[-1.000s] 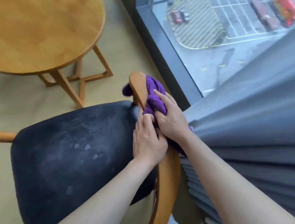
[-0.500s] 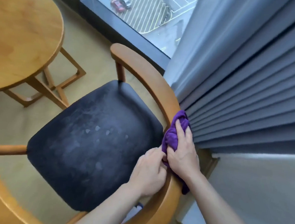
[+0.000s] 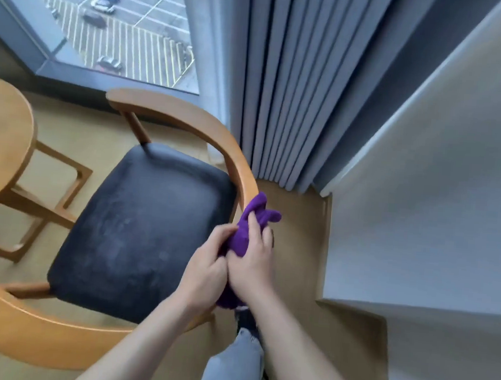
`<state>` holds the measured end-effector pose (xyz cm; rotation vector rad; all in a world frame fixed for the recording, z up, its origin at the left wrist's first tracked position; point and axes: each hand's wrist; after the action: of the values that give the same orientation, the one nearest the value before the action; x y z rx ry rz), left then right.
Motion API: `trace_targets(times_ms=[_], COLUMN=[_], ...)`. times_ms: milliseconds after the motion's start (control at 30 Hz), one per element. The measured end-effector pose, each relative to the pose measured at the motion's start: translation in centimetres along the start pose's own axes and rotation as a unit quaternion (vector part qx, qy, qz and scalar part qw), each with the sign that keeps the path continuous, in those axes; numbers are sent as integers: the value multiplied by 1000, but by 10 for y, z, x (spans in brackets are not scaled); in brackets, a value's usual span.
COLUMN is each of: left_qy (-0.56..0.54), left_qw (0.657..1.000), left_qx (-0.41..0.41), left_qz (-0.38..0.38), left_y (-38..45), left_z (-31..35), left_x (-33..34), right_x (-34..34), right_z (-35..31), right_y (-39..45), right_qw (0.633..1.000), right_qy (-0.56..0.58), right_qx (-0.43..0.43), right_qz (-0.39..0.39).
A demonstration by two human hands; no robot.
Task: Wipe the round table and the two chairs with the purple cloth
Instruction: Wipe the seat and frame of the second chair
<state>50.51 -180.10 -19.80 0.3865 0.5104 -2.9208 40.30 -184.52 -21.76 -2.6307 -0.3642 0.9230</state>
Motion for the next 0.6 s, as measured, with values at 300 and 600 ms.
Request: trace_targets(times_ms=[300, 600], left_qy=[298, 503], left_qw=[946, 788], left_qx=[23, 171], left_qz=[-129, -311], left_y=[-92, -62], left_z=[-55, -139], left_x=[-63, -128], right_x=[74, 111], right_z=[24, 18], right_y=[-104, -65], right_qw=[974, 932], right_qy=[206, 159], right_qx=[8, 56], right_qz=[93, 320])
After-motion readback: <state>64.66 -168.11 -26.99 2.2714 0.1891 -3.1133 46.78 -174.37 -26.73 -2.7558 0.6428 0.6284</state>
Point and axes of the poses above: each hand's wrist, its own y-axis towards the middle knuckle, its own x-axis out of the palm, z = x × y, and after that the axes turned 1 degree about z, right-handed
